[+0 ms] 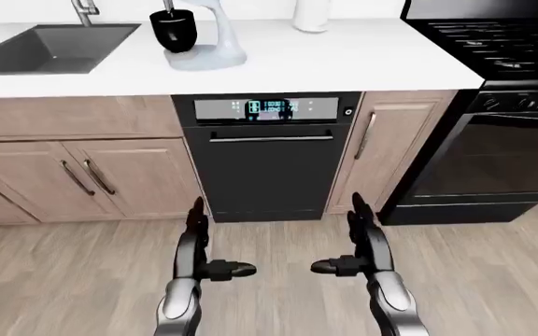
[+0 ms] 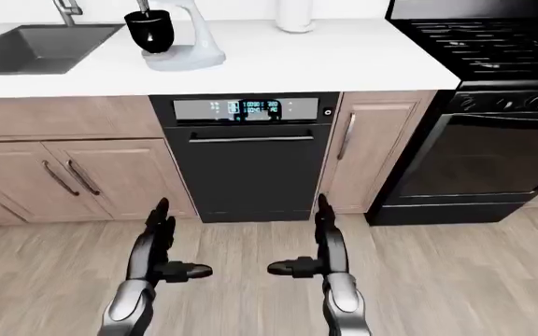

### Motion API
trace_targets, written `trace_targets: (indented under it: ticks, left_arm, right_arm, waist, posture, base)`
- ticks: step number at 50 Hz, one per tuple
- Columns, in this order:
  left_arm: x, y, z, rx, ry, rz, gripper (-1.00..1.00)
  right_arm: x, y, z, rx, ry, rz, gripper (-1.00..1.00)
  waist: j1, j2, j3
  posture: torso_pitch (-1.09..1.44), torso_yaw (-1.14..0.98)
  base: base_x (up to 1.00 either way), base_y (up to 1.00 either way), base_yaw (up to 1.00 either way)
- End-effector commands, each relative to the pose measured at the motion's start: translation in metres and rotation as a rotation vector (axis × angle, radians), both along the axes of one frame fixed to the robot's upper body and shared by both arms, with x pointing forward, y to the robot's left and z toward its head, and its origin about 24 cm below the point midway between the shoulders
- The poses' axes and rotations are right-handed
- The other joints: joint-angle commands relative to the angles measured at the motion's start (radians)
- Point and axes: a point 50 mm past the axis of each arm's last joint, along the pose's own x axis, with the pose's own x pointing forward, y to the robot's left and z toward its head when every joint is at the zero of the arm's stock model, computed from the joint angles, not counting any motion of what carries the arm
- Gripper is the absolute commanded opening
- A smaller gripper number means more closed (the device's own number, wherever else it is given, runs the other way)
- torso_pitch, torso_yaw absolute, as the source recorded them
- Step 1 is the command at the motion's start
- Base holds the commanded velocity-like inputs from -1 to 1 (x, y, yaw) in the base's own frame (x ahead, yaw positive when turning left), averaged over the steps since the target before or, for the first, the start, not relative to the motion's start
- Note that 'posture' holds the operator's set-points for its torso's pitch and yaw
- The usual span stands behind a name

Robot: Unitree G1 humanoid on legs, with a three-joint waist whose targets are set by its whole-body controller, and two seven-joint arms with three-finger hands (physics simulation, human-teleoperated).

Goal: Open the stand mixer head.

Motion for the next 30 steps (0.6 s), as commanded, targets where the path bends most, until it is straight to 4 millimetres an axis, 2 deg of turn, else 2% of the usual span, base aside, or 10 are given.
trace_targets:
  ticks: [1, 3, 4, 5, 7, 8, 15, 18, 24, 30]
  left_arm:
    - [0.01, -0.001, 0.031, -0.011, -0.156, -0.007, 1.0]
    - [0.011, 0.0, 0.03, -0.011, -0.155, -0.005, 1.0]
    - [0.011, 0.0, 0.03, -0.011, -0.154, -0.003, 1.0]
    - [0.011, -0.001, 0.03, -0.013, -0.155, -0.005, 1.0]
    - [0.011, -0.001, 0.029, -0.013, -0.153, -0.006, 1.0]
    - [0.011, -0.001, 0.029, -0.012, -0.153, -0.007, 1.0]
    - [0.012, -0.002, 0.03, -0.013, -0.157, -0.006, 1.0]
    - [0.012, -0.002, 0.033, -0.003, -0.192, -0.003, 1.0]
    - [0.004, 0.004, 0.086, -0.152, -0.513, 0.063, 1.0]
    - [-0.009, 0.004, 0.13, -0.197, -0.663, 0.047, 1.0]
  right_arm:
    - [0.01, 0.002, 0.032, 0.012, -0.155, 0.02, 1.0]
    - [0.01, 0.003, 0.033, 0.022, -0.155, 0.023, 1.0]
    - [0.01, 0.002, 0.032, 0.022, -0.155, 0.021, 1.0]
    - [0.01, 0.002, 0.032, 0.024, -0.152, 0.021, 1.0]
    - [0.01, 0.003, 0.033, 0.034, -0.154, 0.025, 1.0]
    - [0.01, 0.004, 0.034, 0.037, -0.155, 0.029, 1.0]
    - [0.009, 0.002, 0.035, 0.045, -0.172, 0.028, 1.0]
    - [0.007, 0.003, 0.051, 0.061, -0.317, 0.022, 1.0]
    - [-0.005, 0.003, 0.094, 0.105, -0.599, 0.049, 1.0]
    - [-0.015, 0.012, 0.134, 0.089, -0.723, 0.107, 1.0]
  waist:
    - [-0.002, -0.008, -0.001]
    - [0.008, -0.001, -0.062]
    - [0.008, -0.001, -0.052]
    - [0.007, -0.006, -0.017]
    - [0.007, -0.007, -0.07]
    - [0.007, -0.007, -0.075]
    - [0.008, -0.004, -0.081]
    - [0.008, -0.004, -0.085]
    - [0.005, -0.003, -0.095]
    - [0.004, -0.003, -0.094]
  posture:
    - [0.0, 0.0]
    - [0.0, 0.0]
    - [0.0, 0.0]
    - [0.0, 0.0]
    - [0.0, 0.0]
    - [0.0, 0.0]
    - [0.0, 0.0]
    - [0.0, 0.0]
    - [0.0, 0.0]
    - [0.0, 0.0]
  base:
    - [0.0, 0.0, 0.0]
    - [0.0, 0.0, 0.0]
    - [0.0, 0.0, 0.0]
    - [0.0, 0.0, 0.0]
    - [0.0, 0.0, 0.0]
    - [0.0, 0.0, 0.0]
    - [0.0, 0.0, 0.0]
    - [0.0, 0.0, 0.0]
    - [0.0, 0.0, 0.0]
    - [0.0, 0.0, 0.0]
